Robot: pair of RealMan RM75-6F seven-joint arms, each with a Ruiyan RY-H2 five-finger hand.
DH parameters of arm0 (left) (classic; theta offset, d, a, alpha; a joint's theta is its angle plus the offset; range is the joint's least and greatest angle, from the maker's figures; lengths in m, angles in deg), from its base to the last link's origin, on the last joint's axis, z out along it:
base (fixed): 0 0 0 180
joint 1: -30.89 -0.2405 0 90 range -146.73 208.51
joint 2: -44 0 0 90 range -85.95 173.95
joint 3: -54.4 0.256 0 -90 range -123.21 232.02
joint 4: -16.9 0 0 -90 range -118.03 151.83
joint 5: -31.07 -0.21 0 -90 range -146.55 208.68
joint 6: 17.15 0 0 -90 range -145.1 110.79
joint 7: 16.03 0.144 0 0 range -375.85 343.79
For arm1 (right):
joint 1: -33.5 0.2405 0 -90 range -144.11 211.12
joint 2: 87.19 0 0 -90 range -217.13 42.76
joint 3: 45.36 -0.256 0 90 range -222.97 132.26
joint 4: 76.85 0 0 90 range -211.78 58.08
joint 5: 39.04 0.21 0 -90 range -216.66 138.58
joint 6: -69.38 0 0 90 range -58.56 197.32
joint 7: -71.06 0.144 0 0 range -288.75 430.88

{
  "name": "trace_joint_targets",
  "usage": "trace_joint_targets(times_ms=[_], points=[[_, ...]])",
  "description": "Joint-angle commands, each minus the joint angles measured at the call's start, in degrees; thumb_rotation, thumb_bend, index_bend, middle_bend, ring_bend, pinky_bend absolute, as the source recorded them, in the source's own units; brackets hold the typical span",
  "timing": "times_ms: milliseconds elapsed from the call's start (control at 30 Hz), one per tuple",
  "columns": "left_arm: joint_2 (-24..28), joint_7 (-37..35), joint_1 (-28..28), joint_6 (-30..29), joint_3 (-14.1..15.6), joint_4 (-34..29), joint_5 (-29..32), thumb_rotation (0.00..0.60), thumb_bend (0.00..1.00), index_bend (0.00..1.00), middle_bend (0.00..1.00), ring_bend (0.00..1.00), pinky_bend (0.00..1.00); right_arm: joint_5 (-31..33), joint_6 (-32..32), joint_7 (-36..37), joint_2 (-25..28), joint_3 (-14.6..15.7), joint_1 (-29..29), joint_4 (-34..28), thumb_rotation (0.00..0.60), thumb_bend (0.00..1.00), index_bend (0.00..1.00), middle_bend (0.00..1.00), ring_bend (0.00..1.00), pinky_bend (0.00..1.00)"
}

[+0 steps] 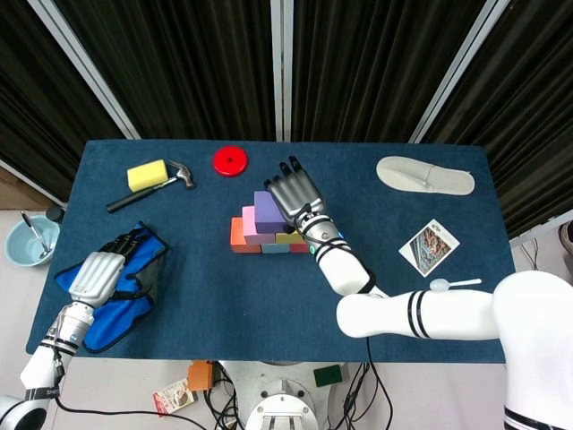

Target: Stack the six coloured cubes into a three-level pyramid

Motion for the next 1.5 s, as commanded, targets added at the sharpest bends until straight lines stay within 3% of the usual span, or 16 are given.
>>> trace_joint_targets(times_ms=[33, 267, 700, 900, 1000, 1133, 1267, 1500], points=[[0.0, 0.0, 0.1, 0.0, -0.1, 0.0, 0.0, 0.464, 0.19, 0.1, 0.04, 0.1, 0.23, -0.1, -0.1, 0.1, 0.1, -0.1, -0.1, -0.2, 0.6, 0.1, 0.28, 0.27, 0.08, 0.0], [0.0, 0.2, 0.2, 0.1, -0.1, 0.0, 0.0, 0.466, 0.19, 0.1, 0.04, 0.1, 0.23, 0.0, -0.2, 0.4, 0.8, -0.3, -0.4, -1.0, 0.6, 0.09, 0.21, 0.22, 0.08, 0.0], [0.2, 0.8, 0.4, 0.1, -0.3, -0.6, 0.0, 0.459, 0.19, 0.1, 0.04, 0.1, 0.23, -0.3, 1.9, 0.5, 1.2, -0.7, -1.1, -2.5, 0.6, 0.09, 0.19, 0.26, 0.08, 0.0], [-0.3, 1.0, 1.0, 1.3, -0.3, 0.4, 0.1, 0.469, 0.19, 0.1, 0.04, 0.1, 0.23, -3.9, 3.0, 3.9, 6.0, -0.9, -4.7, -7.8, 0.6, 0.08, 0.12, 0.16, 0.04, 0.0], [-1.1, -1.3, 2.6, 4.4, -0.3, 1.9, -0.1, 0.523, 0.19, 0.11, 0.04, 0.1, 0.23, -6.5, 3.1, 7.9, 9.8, -0.3, -8.8, -11.2, 0.6, 0.08, 0.08, 0.15, 0.03, 0.0], [-2.7, -3.5, 5.3, 8.5, -0.6, 4.7, -0.4, 0.543, 0.19, 0.11, 0.05, 0.1, 0.23, -11.0, -0.6, 17.0, 14.5, 0.6, -16.1, -13.8, 0.6, 0.23, 0.03, 0.18, 0.03, 0.01], [-4.6, -3.6, 8.2, 12.9, -1.3, 6.7, 0.8, 0.551, 0.2, 0.11, 0.07, 0.1, 0.23, -15.5, -7.6, 26.7, 17.1, 1.4, -22.6, -12.5, 0.6, 0.42, 0.0, 0.19, 0.03, 0.02], [-8.1, -0.3, 12.9, 19.2, -3.3, 9.1, 5.4, 0.549, 0.2, 0.11, 0.07, 0.1, 0.22, -19.9, -23.1, 41.4, 14.1, 0.8, -28.2, -3.2, 0.6, 0.7, 0.0, 0.18, 0.02, 0.0]])
